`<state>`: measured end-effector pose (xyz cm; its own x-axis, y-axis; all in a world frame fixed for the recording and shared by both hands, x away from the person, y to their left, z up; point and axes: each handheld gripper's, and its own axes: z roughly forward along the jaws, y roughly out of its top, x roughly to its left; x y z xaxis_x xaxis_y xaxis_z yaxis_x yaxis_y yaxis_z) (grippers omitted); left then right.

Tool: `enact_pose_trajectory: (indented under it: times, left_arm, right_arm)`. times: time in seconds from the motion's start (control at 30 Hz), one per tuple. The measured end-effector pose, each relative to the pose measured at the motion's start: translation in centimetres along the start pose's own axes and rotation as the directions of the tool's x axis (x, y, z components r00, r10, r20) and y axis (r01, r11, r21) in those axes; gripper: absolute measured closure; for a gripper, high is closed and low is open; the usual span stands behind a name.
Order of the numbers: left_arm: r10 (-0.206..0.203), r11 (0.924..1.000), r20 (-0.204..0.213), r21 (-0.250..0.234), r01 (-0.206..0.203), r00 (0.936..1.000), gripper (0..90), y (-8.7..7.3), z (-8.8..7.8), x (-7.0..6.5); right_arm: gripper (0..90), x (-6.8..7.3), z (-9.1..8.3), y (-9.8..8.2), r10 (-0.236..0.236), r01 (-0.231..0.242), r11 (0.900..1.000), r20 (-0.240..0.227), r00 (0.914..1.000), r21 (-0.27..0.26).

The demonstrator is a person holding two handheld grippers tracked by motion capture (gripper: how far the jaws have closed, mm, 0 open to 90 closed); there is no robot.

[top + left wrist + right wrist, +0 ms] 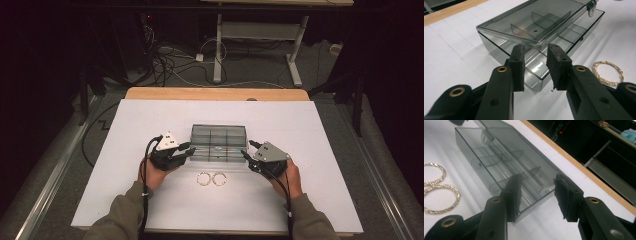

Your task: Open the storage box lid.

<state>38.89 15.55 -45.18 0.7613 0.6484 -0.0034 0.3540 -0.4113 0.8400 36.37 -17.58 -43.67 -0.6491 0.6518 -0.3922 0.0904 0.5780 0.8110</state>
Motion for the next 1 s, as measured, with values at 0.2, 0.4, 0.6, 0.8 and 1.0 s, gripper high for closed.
enact_pose_trajectory:
  times: [0.2,0.4,0.6,0.8,1.0]
  left_arm:
    - [0.008,1.0000,-0.006,-0.004,-0.008,0.9999,65.0,0.2,0.0,0.1]
    - [0.032,0.9995,-0.056,0.001,-0.032,0.9979,64.7,0.4,0.0,0.2]
    - [0.080,0.9962,-0.139,-0.024,-0.084,0.9871,58.8,1.1,0.1,0.4]
    - [0.141,0.9866,-0.190,-0.054,-0.154,0.9715,65.0,1.9,0.6,0.2]
    - [0.150,0.9816,-0.205,-0.086,-0.170,0.9672,71.0,2.1,-0.2,0.0]
  right_arm:
    - [64.4,-0.4,1.2,-0.9,0.032,-0.033,0.999,0.017,0.9993,0.016]
    - [71.4,-0.5,1.4,-0.7,-0.011,0.012,1.000,0.082,0.9965,-0.006]
    - [76.4,-0.5,1.5,-0.2,-0.060,0.062,0.998,0.107,0.9924,-0.018]
    - [81.6,-1.0,1.7,0.4,-0.070,0.074,0.997,0.113,0.9911,-0.026]
    - [82.6,-1.4,1.7,0.9,-0.052,0.057,0.998,0.118,0.9916,-0.039]
